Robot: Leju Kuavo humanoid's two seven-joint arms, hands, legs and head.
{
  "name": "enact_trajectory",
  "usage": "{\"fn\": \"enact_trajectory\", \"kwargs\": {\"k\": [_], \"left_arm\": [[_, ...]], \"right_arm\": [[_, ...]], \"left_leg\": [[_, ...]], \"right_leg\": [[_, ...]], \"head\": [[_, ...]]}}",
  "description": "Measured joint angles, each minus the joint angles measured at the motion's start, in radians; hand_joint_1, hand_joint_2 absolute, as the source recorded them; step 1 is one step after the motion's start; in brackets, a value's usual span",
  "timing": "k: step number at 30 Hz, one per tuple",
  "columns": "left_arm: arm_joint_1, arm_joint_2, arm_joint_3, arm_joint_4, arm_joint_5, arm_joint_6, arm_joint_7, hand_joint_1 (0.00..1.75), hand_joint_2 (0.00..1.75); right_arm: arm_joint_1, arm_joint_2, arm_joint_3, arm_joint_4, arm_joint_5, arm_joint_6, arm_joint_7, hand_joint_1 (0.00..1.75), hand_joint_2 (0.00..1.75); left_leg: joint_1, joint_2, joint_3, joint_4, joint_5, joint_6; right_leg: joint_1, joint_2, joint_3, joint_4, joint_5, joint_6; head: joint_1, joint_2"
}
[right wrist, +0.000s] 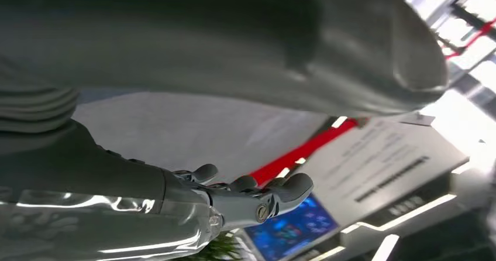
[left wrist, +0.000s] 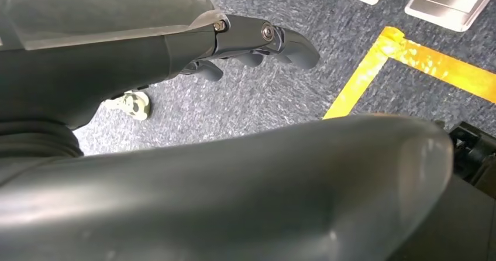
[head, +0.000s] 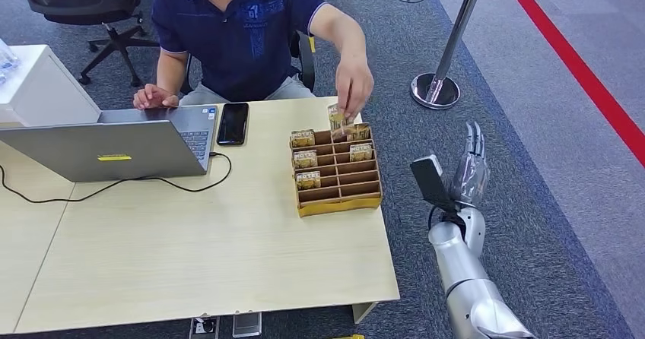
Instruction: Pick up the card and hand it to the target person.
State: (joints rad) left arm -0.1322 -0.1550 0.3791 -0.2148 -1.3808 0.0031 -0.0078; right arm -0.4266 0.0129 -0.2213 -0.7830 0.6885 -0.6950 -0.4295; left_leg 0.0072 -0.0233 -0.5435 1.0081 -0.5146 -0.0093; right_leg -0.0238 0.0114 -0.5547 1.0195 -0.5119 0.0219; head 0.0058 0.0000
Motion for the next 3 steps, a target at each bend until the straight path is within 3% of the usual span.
{"fn": "enact_trajectory", "kwargs": {"k": [3], "left_arm": [[0.001, 0.0, 0.007, 0.0, 0.008, 0.0, -0.005, 0.0, 0.0]], "right_arm": [[0.037, -0.014, -0.048, 0.051, -0.006, 0.002, 0.038, 0.0, 0.0]], "left_leg": [[0.0, 0.0, 0.0, 0.0, 0.0, 0.0]], "right_leg": [[0.0, 0.0, 0.0, 0.0, 0.0, 0.0]], "head": [[-0.002, 0.0]]}}
